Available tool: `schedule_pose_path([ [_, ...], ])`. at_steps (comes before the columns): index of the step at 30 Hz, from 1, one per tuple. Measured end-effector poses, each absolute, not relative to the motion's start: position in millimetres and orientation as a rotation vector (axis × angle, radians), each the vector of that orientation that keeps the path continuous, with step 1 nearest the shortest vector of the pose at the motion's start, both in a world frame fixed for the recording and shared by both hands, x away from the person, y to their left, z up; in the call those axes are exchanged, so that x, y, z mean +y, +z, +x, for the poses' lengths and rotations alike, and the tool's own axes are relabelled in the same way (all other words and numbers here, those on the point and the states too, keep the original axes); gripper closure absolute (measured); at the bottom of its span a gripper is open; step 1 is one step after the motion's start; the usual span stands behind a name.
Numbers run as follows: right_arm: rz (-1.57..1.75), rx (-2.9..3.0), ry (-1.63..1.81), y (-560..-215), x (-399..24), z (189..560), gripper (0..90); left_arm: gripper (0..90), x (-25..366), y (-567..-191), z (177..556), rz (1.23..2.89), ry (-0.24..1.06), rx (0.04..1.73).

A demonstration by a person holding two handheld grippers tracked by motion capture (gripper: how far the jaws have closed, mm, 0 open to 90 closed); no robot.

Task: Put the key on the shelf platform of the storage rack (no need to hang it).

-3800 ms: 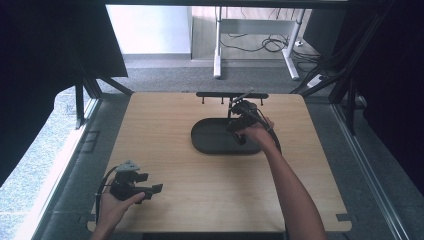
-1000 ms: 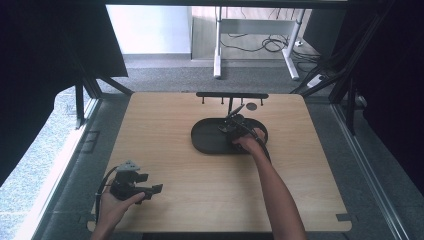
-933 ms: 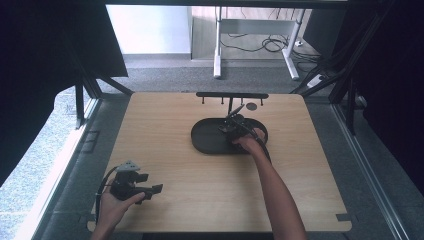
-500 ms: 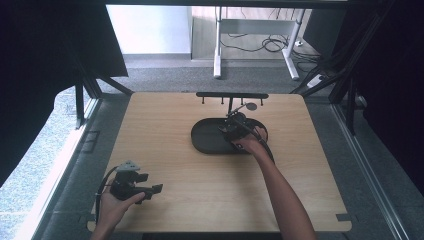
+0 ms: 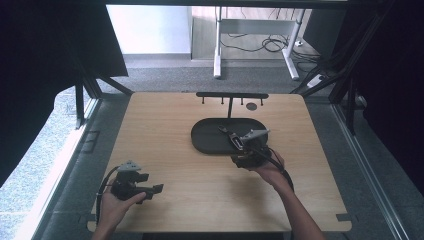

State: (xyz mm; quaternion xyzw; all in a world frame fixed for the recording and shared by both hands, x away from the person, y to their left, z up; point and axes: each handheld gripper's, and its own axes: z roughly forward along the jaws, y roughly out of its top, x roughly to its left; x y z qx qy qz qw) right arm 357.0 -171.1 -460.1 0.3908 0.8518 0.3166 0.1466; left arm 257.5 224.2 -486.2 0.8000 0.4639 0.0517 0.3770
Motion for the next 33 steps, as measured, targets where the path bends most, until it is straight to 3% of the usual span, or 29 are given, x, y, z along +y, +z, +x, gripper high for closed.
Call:
schedule_pose_path([
  [19, 1.208, 2.332, 1.041, -491, -235, 296, 35.5, 23.8, 220, -489, 257, 2.055, 0.123, 1.184],
  [33, 1.203, 2.308, 1.047, -492, -243, 290, 34.7, 23.7, 220, -487, 258, 2.054, 0.119, 1.17],
])
